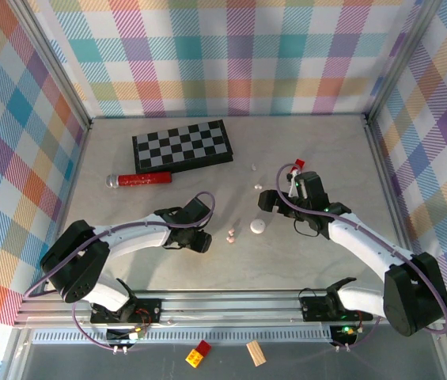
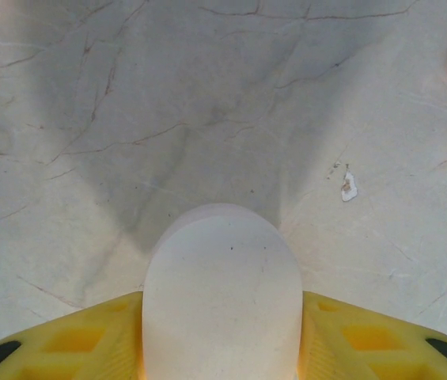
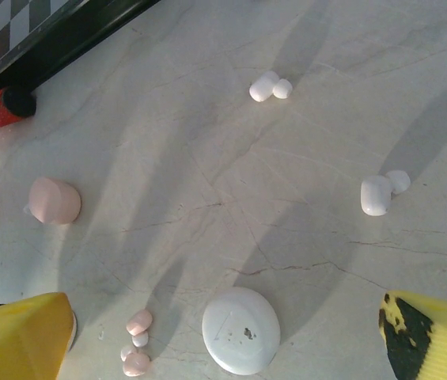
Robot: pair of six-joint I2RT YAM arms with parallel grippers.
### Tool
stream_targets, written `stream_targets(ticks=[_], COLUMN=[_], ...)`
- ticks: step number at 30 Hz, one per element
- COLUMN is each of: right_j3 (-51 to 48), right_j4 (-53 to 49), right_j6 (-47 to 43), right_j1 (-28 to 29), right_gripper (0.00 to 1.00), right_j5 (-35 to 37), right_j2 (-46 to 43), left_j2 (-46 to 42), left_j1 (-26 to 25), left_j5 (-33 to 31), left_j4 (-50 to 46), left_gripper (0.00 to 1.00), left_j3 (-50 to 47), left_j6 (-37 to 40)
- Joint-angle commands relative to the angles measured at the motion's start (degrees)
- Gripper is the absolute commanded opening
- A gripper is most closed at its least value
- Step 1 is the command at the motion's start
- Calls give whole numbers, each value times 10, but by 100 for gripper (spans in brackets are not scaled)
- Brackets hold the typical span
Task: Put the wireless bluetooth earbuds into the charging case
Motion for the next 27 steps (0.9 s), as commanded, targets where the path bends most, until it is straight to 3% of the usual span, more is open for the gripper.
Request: stream_targets(ticks=[1, 8, 16, 21, 27], right_j3=[10, 4, -12, -7, 4], right_j4=[-3, 5, 65, 96, 113], right_j6=[25, 58, 68, 81, 111], right_j1=[3, -3, -8, -8, -7], right_gripper=[99, 99, 99, 100, 86], right_j5=[1, -40, -220, -308, -377], right_j2=[-6, -40, -55, -35, 9], left_j2=[-11, -15, -47, -55, -60], left_j1=[-6, -6, -6, -5, -6], left_j5=[12, 31, 106, 151, 212], left_j4=[-3, 55, 189, 283, 329], left_gripper=[47, 45, 45, 45, 45], left_j3=[21, 45, 39, 25, 20], left_j6=[23, 95, 247, 278, 314])
